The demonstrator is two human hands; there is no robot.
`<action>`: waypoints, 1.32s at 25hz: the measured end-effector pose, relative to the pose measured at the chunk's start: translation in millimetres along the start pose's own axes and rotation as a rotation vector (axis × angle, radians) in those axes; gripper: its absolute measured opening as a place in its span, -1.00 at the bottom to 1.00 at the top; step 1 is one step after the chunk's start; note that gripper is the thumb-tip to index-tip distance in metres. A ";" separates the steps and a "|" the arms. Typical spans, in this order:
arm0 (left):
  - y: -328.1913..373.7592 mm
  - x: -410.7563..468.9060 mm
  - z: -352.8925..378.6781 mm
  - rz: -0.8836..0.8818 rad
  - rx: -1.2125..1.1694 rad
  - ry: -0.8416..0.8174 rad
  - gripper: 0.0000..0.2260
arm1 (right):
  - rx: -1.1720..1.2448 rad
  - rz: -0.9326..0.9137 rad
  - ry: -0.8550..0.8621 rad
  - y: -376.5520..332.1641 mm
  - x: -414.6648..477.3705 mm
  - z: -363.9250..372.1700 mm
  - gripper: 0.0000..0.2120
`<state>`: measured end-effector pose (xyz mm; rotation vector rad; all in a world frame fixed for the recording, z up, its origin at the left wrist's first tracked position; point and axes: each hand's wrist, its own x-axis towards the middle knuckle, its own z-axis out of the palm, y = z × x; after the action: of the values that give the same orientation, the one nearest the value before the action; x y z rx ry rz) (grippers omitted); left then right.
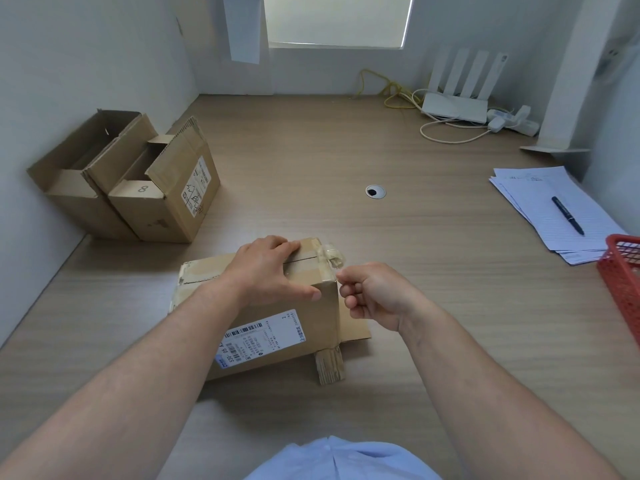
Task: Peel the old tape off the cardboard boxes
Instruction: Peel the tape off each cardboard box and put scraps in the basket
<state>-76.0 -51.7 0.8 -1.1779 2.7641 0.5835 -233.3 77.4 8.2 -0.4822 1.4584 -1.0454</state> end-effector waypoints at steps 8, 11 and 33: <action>5.3 -34.4 25.8 0.096 0.097 0.130 0.09 | 0.054 0.067 0.152 -11.2 6.1 1.5 -0.81; 4.4 -45.6 33.7 0.131 0.109 0.165 0.05 | 0.028 0.064 0.206 -7.7 9.7 -1.0 -0.81; 18.1 -94.9 44.0 0.287 0.229 0.250 -0.05 | -0.300 -0.234 -0.216 6.6 24.5 -16.7 -0.81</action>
<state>-25.5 40.6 -13.4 -0.8658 3.1337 0.1351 -252.0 66.5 -13.2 -0.9710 1.3922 -0.9246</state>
